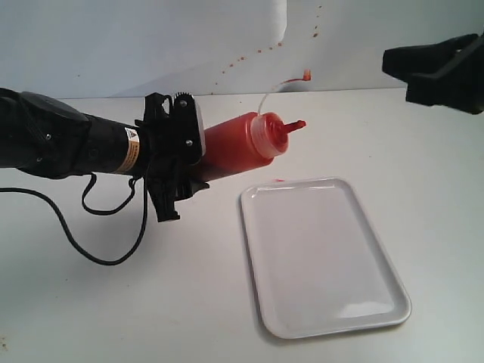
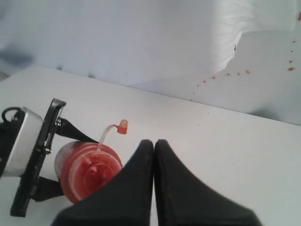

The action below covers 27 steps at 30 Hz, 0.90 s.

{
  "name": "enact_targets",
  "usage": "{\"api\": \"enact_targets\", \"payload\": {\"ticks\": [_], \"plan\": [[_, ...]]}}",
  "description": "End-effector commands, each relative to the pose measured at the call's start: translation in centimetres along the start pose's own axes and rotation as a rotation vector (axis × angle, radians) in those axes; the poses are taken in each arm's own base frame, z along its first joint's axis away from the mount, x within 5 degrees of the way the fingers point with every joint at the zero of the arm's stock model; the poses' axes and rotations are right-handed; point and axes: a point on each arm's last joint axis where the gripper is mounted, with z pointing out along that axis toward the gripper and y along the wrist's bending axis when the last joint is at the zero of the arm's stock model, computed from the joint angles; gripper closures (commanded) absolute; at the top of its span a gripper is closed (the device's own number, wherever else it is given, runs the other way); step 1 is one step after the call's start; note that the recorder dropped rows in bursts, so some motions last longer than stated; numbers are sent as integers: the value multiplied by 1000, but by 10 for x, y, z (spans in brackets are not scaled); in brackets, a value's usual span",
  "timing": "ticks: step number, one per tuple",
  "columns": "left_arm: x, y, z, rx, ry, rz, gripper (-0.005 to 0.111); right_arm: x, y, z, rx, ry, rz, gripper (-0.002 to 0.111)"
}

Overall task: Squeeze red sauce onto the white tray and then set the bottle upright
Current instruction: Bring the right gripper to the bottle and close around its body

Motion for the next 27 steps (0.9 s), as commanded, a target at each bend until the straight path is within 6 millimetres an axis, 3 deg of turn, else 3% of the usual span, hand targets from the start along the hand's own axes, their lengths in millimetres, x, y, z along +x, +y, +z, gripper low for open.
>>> {"api": "enact_targets", "payload": {"ticks": [1, 8, 15, 21, 23, 27], "plan": [[-2, 9, -6, -64, 22, -36, 107, -7, 0, 0, 0, -55, 71, 108], [-18, 1, -2, -81, 39, 36, 107, -6, 4, 0, -41, -51, 9, 108], [-30, 10, -7, -343, 302, 208, 107, -4, 4, 0, -43, -28, -94, 108], [-39, 4, -7, -350, 354, 388, 107, -3, 8, 0, -79, -21, -202, 106], [-44, 3, -10, -385, 427, 491, 107, -3, 9, 0, -93, -26, -244, 94], [-53, -7, -10, -354, 465, 579, 107, 2, 13, 6, -194, -26, -266, 45]]}}
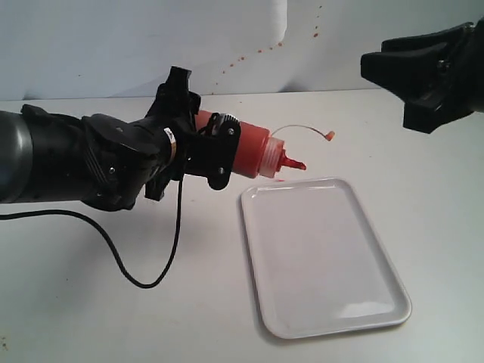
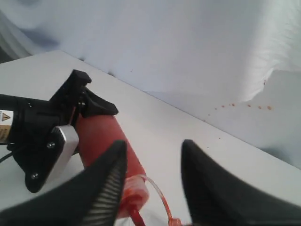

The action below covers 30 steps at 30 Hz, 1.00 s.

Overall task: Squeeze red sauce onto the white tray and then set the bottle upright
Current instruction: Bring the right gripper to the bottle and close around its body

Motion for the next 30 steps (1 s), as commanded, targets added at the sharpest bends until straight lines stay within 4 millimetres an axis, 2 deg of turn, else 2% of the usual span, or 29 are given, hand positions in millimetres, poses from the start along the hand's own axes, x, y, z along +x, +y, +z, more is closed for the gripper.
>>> {"api": "enact_targets", "payload": {"ticks": [1, 3, 4, 8, 13, 19, 22, 30], "plan": [[-5, 9, -10, -31, 29, 35, 107, 8, 4, 12, -118, 5, -23, 33], [-7, 10, -13, -43, 44, 68, 107, 27, 9, 28, -193, 101, -62, 16], [-7, 12, -15, -48, 47, 84, 107, 34, 12, 34, -224, 131, -76, 14], [-5, 17, -20, -69, 53, 82, 107, 49, 30, 55, -335, 184, -93, 13], [-4, 19, -22, -75, 54, 123, 107, 53, 53, 66, -415, 195, -190, 14], [-5, 18, -22, -70, 41, 132, 107, 57, 48, 70, -322, 242, -224, 14], [-7, 13, -22, -56, 21, 191, 107, 58, 45, 71, -292, 253, -244, 14], [-25, 5, -30, -57, -31, 288, 107, 58, 45, 71, -298, 252, -275, 14]]}}
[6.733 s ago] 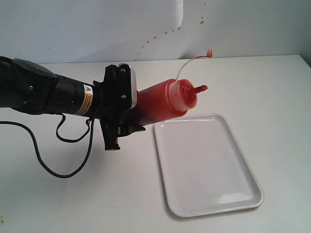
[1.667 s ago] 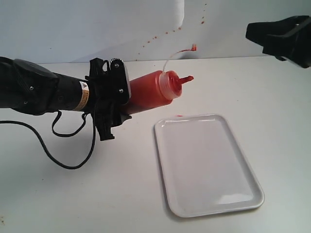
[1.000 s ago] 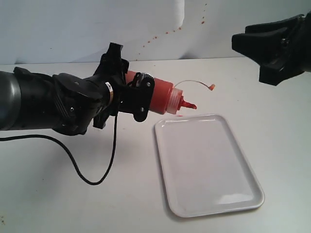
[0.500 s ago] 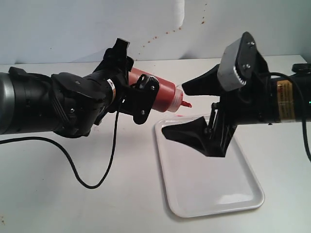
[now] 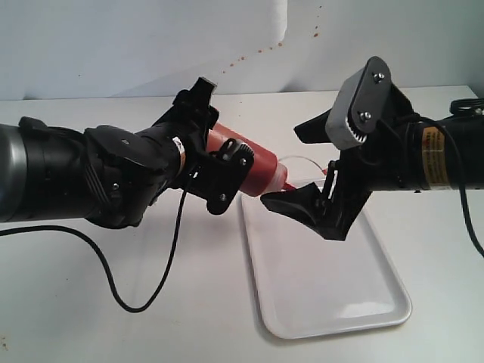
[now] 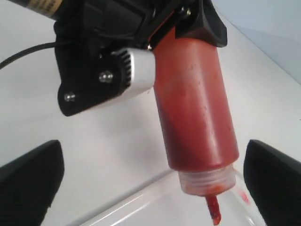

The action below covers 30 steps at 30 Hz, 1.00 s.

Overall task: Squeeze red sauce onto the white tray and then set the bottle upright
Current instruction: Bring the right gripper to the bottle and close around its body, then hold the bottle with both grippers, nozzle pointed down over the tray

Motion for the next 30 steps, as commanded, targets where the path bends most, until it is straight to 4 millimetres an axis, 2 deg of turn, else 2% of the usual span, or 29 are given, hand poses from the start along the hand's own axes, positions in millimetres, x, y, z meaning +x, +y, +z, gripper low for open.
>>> {"api": "enact_targets", "payload": {"ticks": [1, 14, 23, 30], "plan": [[-10, 11, -13, -52, -13, 54, 107, -1, -1, 0, 5, 5, -41, 14], [-28, 16, -28, -107, 18, 155, 107, 27, -6, 23, -12, 122, -7, 14], [-37, 17, -35, -124, 15, 170, 107, 30, -11, 22, 38, 148, -30, 14], [-53, 19, -45, -152, -16, 199, 107, 26, -10, 22, 32, 101, 27, 14]]}}
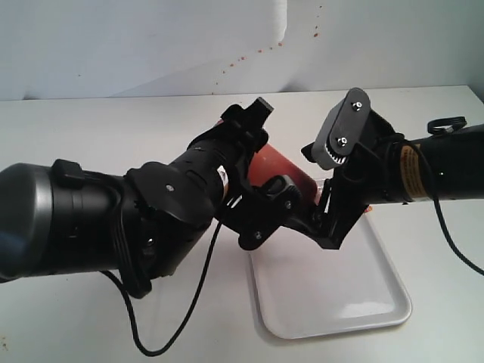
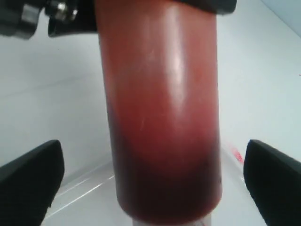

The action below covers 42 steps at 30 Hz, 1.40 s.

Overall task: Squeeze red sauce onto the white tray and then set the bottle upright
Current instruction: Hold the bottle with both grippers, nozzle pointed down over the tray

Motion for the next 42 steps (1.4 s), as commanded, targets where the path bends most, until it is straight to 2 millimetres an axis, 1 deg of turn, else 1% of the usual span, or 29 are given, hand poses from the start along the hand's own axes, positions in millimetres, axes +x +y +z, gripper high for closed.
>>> {"api": "enact_targets", "payload": {"ticks": [1, 4, 8, 13, 15, 18, 20, 22, 24, 32, 39, 42], "plan": [[-1, 11, -11, -57, 25, 13, 107, -4, 0, 0, -1, -31, 19, 14], [-1, 12, -12, -62, 36, 19, 107, -5, 0, 0, -3, -32, 19, 14], [5, 12, -12, -60, 96, 17, 107, -5, 0, 0, -7, -35, 17, 14], [5, 12, -12, -62, 95, 19, 107, -7, 4, 0, -46, -61, 4, 14], [4, 13, -13, -67, 94, 25, 107, -4, 4, 4, -59, -52, -10, 14], [-1, 14, -16, -77, 84, 27, 107, 7, 4, 17, -82, -25, -28, 14], [-2, 14, -16, -78, 79, 25, 107, 7, 2, 20, -66, -61, -9, 14], [-2, 14, -16, -78, 79, 25, 107, 1, 2, 20, -68, -126, 16, 14], [-2, 14, -16, -78, 79, 25, 107, -1, 3, 19, -73, -147, 23, 14], [-2, 14, -16, -78, 79, 25, 107, 4, -2, 20, -21, -91, 6, 14], [-2, 14, -16, -78, 79, 25, 107, 5, -3, 20, -14, -85, -14, 14], [-2, 14, -16, -78, 79, 25, 107, 5, -3, 20, -7, -77, -14, 16]]}}
